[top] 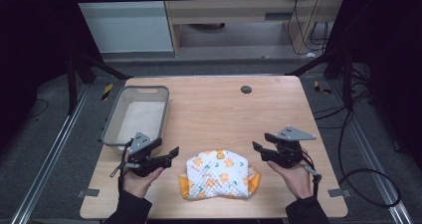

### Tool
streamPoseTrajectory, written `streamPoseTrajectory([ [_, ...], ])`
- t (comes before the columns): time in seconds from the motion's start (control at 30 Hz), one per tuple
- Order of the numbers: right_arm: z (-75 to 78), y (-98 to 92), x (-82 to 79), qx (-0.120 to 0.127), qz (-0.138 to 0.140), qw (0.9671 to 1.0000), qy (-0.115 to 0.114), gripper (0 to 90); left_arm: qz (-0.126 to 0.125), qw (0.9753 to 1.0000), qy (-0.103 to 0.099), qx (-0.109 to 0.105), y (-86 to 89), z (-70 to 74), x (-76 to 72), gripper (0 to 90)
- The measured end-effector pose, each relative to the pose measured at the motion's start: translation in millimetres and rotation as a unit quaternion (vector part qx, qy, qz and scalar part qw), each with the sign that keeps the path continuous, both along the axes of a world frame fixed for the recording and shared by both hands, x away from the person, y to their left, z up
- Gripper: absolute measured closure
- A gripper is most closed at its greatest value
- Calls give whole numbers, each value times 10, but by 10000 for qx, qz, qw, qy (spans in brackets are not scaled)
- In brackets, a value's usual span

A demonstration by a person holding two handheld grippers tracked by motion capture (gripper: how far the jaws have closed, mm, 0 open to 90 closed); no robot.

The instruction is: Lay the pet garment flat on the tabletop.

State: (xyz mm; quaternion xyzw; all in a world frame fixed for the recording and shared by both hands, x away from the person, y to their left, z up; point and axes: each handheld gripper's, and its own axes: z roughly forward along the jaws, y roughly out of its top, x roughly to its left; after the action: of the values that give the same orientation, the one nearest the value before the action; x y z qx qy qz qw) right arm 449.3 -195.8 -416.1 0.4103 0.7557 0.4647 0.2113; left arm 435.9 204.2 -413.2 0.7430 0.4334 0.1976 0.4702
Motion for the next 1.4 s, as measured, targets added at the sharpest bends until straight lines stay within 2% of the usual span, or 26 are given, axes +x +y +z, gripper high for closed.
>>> streamPoseTrajectory([
  [0.1,-37,47,10,-49,89,9999,67,438,-61,9999,82,29,-66,-43,21,281],
  [0.23,-141,132,22,-114,177,9995,227,434,-197,9994,238,186,-172,-144,45,291],
  [0.3,-164,146,28,-130,205,9994,241,434,-209,9993,269,182,-192,-163,49,294],
  [0.47,-252,216,26,-199,306,9987,361,430,-356,9980,412,308,-313,-260,68,298],
  [0.6,-319,241,34,-210,362,9980,474,430,-417,9973,462,386,-357,-301,76,304],
  [0.67,-391,280,46,-329,424,9970,559,427,-456,9966,510,467,-397,-345,91,308],
  [0.97,-497,349,74,-402,529,9953,708,438,-579,9942,686,592,-461,-469,114,331],
  [1.1,-561,393,91,-514,650,9937,758,471,-625,9933,764,609,-470,-502,123,384],
  [1.17,-608,424,110,-506,729,9924,849,492,-674,9926,838,571,-475,-523,127,470],
  [1.2,-616,432,112,-494,750,9921,881,506,-763,9905,985,589,-488,-545,136,512],
  [1.23,-616,432,112,-494,750,9921,881,506,-763,9905,985,589,-488,-545,136,539],
  [1.3,-620,440,110,-460,794,9913,939,548,-888,9885,1083,565,-507,-567,141,572],
  [1.4,-626,451,105,-441,861,9904,984,608,-1020,9854,1175,694,-554,-600,137,632],
])
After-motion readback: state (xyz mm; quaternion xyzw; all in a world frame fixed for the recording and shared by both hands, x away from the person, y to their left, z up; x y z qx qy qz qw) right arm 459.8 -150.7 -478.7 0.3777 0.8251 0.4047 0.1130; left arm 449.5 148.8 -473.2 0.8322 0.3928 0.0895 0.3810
